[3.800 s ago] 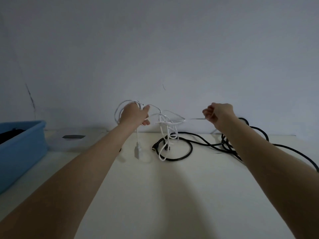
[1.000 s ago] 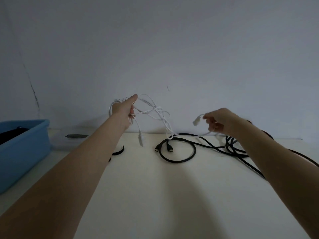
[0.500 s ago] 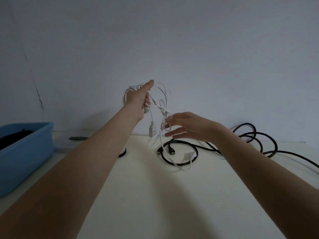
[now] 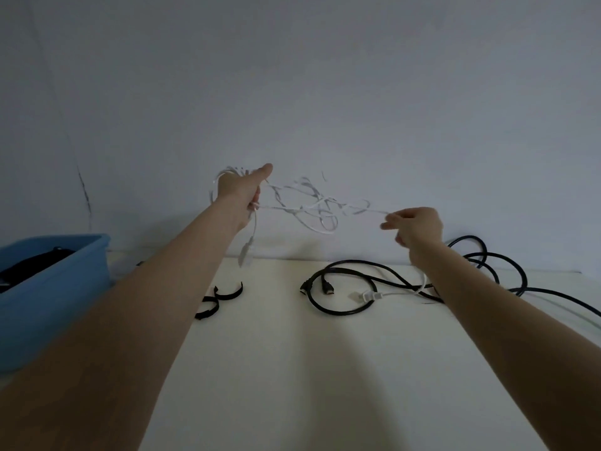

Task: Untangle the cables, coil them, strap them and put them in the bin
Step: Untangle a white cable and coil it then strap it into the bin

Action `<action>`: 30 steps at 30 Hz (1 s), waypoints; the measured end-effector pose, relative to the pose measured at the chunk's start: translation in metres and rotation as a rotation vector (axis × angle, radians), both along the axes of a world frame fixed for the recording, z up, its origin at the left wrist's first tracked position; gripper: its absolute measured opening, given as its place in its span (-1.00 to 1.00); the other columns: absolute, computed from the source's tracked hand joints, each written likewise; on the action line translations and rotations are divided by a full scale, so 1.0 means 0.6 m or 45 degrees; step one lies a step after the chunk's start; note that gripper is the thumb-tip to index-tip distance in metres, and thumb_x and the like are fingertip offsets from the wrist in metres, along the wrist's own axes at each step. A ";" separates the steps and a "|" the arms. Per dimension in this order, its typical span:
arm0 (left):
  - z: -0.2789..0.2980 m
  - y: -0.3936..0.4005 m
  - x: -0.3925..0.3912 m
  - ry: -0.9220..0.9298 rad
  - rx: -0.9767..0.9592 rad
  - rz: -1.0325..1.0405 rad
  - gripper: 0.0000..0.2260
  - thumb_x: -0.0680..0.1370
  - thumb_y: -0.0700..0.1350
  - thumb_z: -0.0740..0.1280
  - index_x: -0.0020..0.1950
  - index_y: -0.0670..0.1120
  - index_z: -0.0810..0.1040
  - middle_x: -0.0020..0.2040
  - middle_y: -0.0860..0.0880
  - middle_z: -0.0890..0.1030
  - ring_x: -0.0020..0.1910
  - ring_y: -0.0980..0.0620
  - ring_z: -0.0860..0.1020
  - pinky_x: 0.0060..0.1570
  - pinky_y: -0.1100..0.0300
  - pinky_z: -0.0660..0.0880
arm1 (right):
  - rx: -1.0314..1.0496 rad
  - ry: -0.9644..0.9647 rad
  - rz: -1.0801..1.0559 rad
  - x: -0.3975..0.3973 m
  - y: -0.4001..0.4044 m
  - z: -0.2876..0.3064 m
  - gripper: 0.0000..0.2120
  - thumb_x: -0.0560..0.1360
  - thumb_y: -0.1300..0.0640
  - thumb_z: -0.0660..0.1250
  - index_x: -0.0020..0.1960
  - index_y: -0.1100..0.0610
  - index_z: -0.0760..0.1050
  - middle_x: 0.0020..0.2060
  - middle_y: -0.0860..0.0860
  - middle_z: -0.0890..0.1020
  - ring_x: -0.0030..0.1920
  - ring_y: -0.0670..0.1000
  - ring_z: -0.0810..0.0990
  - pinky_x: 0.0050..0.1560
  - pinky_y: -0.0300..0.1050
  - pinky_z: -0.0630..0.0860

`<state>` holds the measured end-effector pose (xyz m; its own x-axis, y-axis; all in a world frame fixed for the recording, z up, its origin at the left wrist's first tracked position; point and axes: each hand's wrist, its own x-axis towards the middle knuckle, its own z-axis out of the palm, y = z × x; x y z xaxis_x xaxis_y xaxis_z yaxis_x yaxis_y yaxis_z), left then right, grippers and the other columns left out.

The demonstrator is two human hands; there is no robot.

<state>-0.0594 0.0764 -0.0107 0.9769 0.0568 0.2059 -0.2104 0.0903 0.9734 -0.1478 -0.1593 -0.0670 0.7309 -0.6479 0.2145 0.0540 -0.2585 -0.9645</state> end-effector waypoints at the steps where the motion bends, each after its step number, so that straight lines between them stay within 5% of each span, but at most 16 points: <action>1: 0.000 0.006 -0.002 0.000 0.118 -0.071 -0.77 0.46 -0.03 0.45 -0.24 -0.13 0.48 -0.63 0.05 0.34 -0.72 0.20 0.23 -0.59 0.40 0.18 | 0.027 -0.019 -0.063 -0.001 -0.011 0.001 -0.88 0.54 0.26 0.28 -0.02 0.28 0.57 -0.21 0.11 0.64 -0.72 -0.20 0.33 -0.62 -0.42 0.33; 4: 0.002 0.024 -0.009 0.019 0.569 -0.261 -0.75 0.45 0.07 0.43 -0.15 -0.11 0.60 -0.54 0.06 0.31 -0.65 0.17 0.22 -0.42 0.27 0.16 | 0.154 -0.063 -0.218 0.002 -0.038 0.006 -0.84 0.58 0.24 0.22 0.00 0.28 0.55 -0.17 0.13 0.67 -0.66 -0.18 0.39 -0.64 -0.41 0.31; 8: -0.001 0.035 -0.007 -0.006 0.647 -0.240 -0.77 0.50 0.05 0.39 -0.22 -0.10 0.58 -0.47 0.03 0.29 -0.62 0.17 0.23 -0.49 0.31 0.19 | 0.210 0.020 -0.097 0.012 -0.027 0.014 -0.85 0.58 0.26 0.20 0.03 0.31 0.51 -0.12 0.20 0.66 -0.53 -0.02 0.56 -0.51 -0.28 0.48; 12: -0.001 0.042 -0.003 -0.095 0.636 -0.369 -0.76 0.52 0.00 0.37 -0.26 -0.12 0.54 -0.58 0.06 0.29 -0.63 0.15 0.20 -0.45 0.31 0.19 | -0.149 0.491 0.375 0.007 -0.005 0.019 -0.77 0.53 0.28 0.27 0.17 0.26 0.52 0.16 0.22 0.58 0.01 0.14 0.57 0.00 -0.08 0.44; 15: 0.003 0.033 -0.016 -0.136 0.702 -0.585 -0.76 0.55 -0.01 0.32 -0.24 -0.12 0.54 -0.58 0.07 0.26 -0.63 0.17 0.17 -0.57 0.34 0.22 | -0.303 0.375 0.508 0.007 0.021 0.027 -0.70 0.52 0.31 0.28 0.24 0.22 0.50 0.22 0.16 0.53 0.28 0.13 0.43 0.26 -0.05 0.32; 19: 0.009 0.009 -0.035 -0.229 0.753 -0.707 -0.76 0.56 -0.01 0.30 -0.23 -0.12 0.54 -0.58 0.05 0.23 -0.61 0.14 0.14 -0.58 0.35 0.20 | -0.443 0.179 0.853 0.009 0.082 0.047 -0.74 0.49 0.17 0.36 0.17 0.18 0.54 0.05 0.06 0.61 0.07 0.01 0.54 0.13 -0.11 0.44; 23: 0.017 -0.002 -0.040 -0.245 0.747 -0.645 -0.75 0.54 0.03 0.33 -0.26 -0.07 0.57 -0.59 0.08 0.26 -0.59 0.14 0.17 -0.52 0.33 0.21 | -0.965 0.190 0.642 0.026 0.111 0.043 -0.85 0.44 0.23 0.41 0.00 0.23 0.63 -0.20 0.04 0.63 -0.27 -0.09 0.57 -0.17 -0.40 0.46; 25: 0.017 0.001 -0.035 -0.223 0.786 -0.504 -0.75 0.53 0.05 0.34 -0.27 -0.05 0.58 -0.57 0.07 0.28 -0.59 0.14 0.21 -0.51 0.33 0.20 | -0.783 0.144 0.584 0.027 0.099 0.037 -0.89 0.44 0.24 0.41 -0.09 0.29 0.63 -0.28 0.07 0.63 -0.36 -0.11 0.58 -0.28 -0.49 0.48; 28: -0.002 0.009 -0.021 -0.171 0.707 -0.204 -0.72 0.57 -0.01 0.31 -0.32 -0.07 0.51 -0.51 0.01 0.33 -0.68 0.18 0.26 -0.59 0.40 0.20 | -0.389 0.033 0.533 0.022 0.074 0.032 -0.82 0.42 0.14 0.45 -0.25 0.26 0.58 -0.33 0.12 0.64 -0.31 0.02 0.66 -0.15 -0.23 0.61; 30: -0.018 0.012 -0.012 -0.134 0.597 -0.068 -0.70 0.58 -0.04 0.28 -0.34 -0.08 0.45 -0.57 0.02 0.37 -0.72 0.23 0.27 -0.57 0.37 0.22 | -0.302 0.025 0.474 0.017 0.066 0.029 -0.79 0.45 0.13 0.42 -0.27 0.25 0.56 -0.35 0.12 0.62 -0.35 0.03 0.63 -0.27 -0.26 0.61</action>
